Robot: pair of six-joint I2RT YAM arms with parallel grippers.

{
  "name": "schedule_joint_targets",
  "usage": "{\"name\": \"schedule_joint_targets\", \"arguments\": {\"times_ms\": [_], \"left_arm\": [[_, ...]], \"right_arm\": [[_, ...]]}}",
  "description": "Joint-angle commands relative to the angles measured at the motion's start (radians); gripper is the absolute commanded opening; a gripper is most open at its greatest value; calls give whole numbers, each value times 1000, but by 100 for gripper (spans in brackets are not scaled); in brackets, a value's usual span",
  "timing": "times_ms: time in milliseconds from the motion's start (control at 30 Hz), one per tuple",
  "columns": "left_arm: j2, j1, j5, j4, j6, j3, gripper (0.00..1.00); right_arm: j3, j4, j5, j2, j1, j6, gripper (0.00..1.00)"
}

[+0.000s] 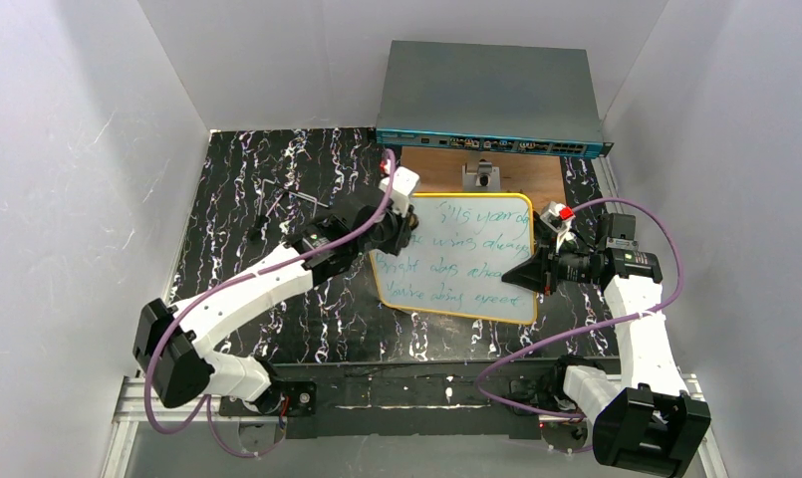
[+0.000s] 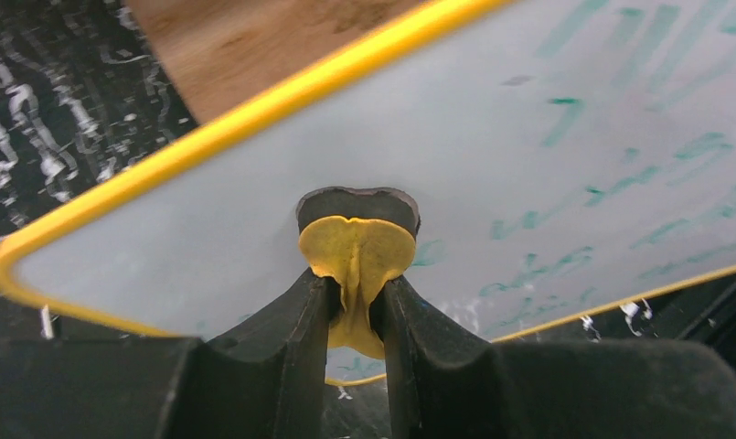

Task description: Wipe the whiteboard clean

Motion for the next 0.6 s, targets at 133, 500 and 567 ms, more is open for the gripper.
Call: {"name": "schedule_joint_targets", "arguments": {"times_ms": [133, 500, 567], "left_arm": [[95, -160, -9, 36, 27, 127, 0], [125, -119, -237, 7, 51, 211, 0], [105, -94, -225, 12, 46, 195, 0]], "right_arm": [[10, 0, -41, -21, 17, -69, 1], [11, -3, -42, -24, 17, -69, 1], [11, -3, -43, -25, 17, -70, 1]]}}
